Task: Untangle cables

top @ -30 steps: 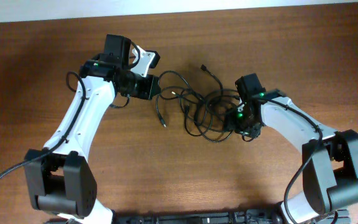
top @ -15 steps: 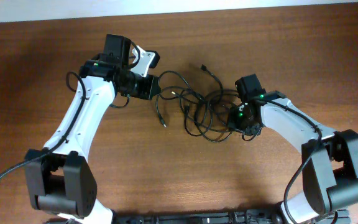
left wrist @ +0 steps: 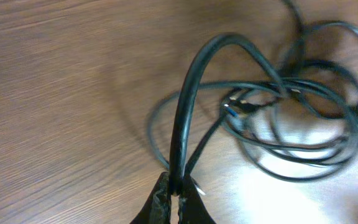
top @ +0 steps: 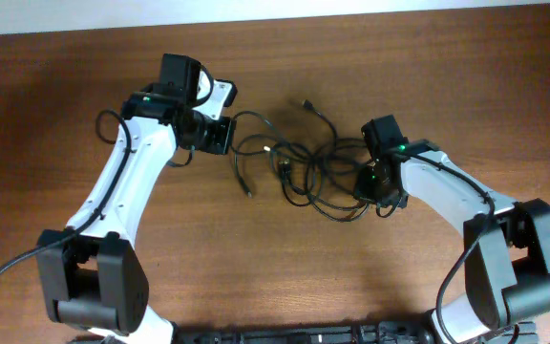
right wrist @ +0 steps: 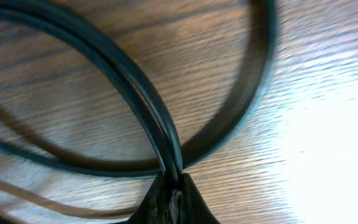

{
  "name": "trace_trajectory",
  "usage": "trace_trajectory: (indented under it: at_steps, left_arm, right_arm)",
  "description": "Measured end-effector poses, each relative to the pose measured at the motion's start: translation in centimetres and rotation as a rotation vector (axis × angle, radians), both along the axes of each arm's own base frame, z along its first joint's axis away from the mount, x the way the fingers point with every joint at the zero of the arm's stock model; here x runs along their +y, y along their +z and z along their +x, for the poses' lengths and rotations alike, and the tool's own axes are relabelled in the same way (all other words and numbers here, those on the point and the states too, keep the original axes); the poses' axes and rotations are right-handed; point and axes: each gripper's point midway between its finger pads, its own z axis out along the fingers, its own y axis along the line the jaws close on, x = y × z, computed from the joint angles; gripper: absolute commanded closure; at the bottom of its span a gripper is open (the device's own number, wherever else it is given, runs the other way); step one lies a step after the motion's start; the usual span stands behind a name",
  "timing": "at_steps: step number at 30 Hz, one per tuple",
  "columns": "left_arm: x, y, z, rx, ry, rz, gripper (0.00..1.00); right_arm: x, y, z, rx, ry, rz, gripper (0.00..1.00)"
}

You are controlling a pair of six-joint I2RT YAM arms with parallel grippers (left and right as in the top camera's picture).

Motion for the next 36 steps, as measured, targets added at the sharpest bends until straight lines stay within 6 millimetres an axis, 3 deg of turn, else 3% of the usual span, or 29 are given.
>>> trace_trajectory:
  at_steps: [5,8,16,20,25,29,36]
  left_arm:
    - [3.7,-0.3,0.9,-0.007,0.098,0.072,1.00]
    - [6.5,-0.4,1.4,-0.001,0.180,0.079,1.00]
    - [12.1,-0.5,1.9,0.019,0.376,0.084,1.00]
    - [13.7,-0.5,1.9,0.030,0.452,0.075,1.00]
    - [14.6,-0.5,1.8,0.039,0.503,0.068,1.00]
    - [13.8,-0.4,1.8,0.048,0.504,0.021,0.55]
    - [11.8,0.1,1.9,0.067,0.474,-0.081,0.37]
  right_arm:
    - [-4.0,0.3,-0.2,0.025,-0.073,-0.075,0.96]
    - [-6.5,1.9,0.8,0.000,-0.111,-0.095,0.96]
    - [-12.0,10.3,5.3,-0.218,-0.203,-0.146,0.96]
    - [-13.1,12.3,5.7,-0.272,-0.213,-0.178,0.96]
    - [-13.5,12.4,5.1,-0.256,-0.221,-0.190,0.96]
    - [-13.4,12.1,4.2,-0.217,-0.214,-0.191,0.96]
    - [-11.7,11.8,4.0,-0.200,-0.186,-0.094,0.96]
